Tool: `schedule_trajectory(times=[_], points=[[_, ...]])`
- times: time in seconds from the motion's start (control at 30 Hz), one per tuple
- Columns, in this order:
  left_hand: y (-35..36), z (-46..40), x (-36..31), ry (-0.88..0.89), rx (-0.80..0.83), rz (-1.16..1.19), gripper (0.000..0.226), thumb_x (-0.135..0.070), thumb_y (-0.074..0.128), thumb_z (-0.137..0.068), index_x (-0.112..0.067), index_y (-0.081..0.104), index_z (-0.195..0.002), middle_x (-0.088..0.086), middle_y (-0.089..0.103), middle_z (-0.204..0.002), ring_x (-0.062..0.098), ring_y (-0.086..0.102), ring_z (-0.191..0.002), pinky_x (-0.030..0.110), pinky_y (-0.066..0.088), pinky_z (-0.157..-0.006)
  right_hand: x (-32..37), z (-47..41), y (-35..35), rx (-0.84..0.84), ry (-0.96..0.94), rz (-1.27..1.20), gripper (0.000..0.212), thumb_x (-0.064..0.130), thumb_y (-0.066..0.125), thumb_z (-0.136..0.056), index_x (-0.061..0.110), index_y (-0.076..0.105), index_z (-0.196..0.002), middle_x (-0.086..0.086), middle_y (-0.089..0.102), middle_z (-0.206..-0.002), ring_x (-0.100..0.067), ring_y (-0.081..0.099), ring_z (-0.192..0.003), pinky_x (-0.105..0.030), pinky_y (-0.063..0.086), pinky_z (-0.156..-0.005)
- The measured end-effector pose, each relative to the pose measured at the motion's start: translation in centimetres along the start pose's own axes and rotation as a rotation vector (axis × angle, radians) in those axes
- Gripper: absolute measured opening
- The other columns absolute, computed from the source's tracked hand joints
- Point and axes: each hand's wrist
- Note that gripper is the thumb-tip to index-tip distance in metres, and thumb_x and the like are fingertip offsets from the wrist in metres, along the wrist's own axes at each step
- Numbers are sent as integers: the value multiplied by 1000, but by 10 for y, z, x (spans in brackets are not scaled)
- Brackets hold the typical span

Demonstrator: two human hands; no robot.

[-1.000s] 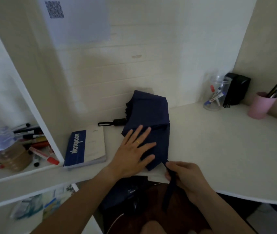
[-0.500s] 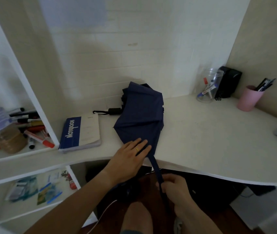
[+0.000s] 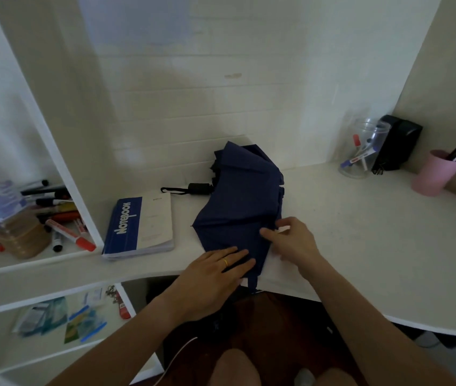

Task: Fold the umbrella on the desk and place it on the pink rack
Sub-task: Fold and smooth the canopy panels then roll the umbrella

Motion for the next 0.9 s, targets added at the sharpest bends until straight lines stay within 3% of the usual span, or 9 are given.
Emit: schedule_trajectory(times=[0.07, 0.17, 0.27, 0.33, 0.5, 0.6, 0.7, 0.83, 0.9], points=[[-7, 0, 1, -11, 8, 51, 52, -52, 26, -107, -31, 38, -154, -4, 37, -162, 13, 31, -149, 35, 33, -120, -3, -11, 10, 2, -23, 55, 56, 29, 83, -76, 17, 52, -120, -7, 68, -108, -26, 65, -99, -41, 56, -83], [-20, -4, 5, -210, -93, 311, 54, -62, 35, -101, -32, 55, -142, -11, 56, -145, 4, 50, -131, 30, 44, -110, -7, -21, 6, 16, -4, 135, 59, 24, 85, -72, 18, 45, -115, -8, 69, -100, -24, 65, -92, -36, 53, -76], [-30, -19, 21, -489, -426, 451, 30, -39, 63, -95, -27, 65, -122, -10, 69, -112, 5, 62, -102, 34, 54, -92, -11, -31, -3, 61, 27, 178, 61, 29, 88, -69, 20, 48, -114, -5, 72, -93, -22, 68, -87, -41, 57, -81], [-36, -38, 38, -658, -587, 434, 34, -29, 70, -91, -22, 63, -124, -4, 66, -116, 14, 58, -108, 38, 52, -95, -12, -34, -5, 88, 29, 160, 62, 31, 90, -67, 20, 51, -113, -5, 74, -91, -22, 69, -85, -43, 58, -82], [-66, -96, 79, -987, -288, 934, 82, -38, 81, -82, -14, 39, -149, 3, 55, -140, 23, 54, -128, 38, 46, -108, 0, -37, -9, 90, 74, 27, 57, 31, 88, -72, 17, 52, -113, -6, 76, -84, -19, 70, -70, -32, 56, -66], [-68, -110, 83, -1002, -236, 957, 68, -33, 84, -79, -12, 56, -137, 4, 62, -134, 21, 62, -117, 35, 52, -99, 9, -48, -29, 76, 125, -145, 50, 30, 82, -80, 14, 53, -117, -11, 73, -97, -21, 68, -72, -32, 54, -61], [-57, -97, 83, -1040, -293, 1107, 45, -22, 84, -80, -13, 68, -121, 8, 71, -119, 20, 69, -102, 33, 58, -87, 14, -79, -40, -30, 164, -375, 43, 16, 67, -92, 6, 51, -131, -19, 66, -116, -26, 65, -80, -38, 56, -71], [-61, -89, 76, -1151, -365, 1279, 47, -19, 84, -80, -15, 61, -121, 6, 69, -115, 19, 69, -96, 30, 59, -68, 28, -126, -41, 134, 141, -374, 75, 9, 65, -89, 12, 27, -154, -16, 58, -131, -30, 66, -97, -43, 55, -83], [-65, -86, 70, -1192, -287, 1380, 51, -20, 86, -78, -10, 61, -122, 7, 71, -114, 21, 71, -94, 31, 61, -66, 38, -143, -40, 233, 130, -318, 85, 3, 65, -87, 13, 17, -157, -16, 54, -137, -28, 65, -95, -40, 55, -80]])
Point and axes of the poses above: each hand's wrist, its own z-axis away from the middle knuckle, its own y-axis out of the palm, x = y × z
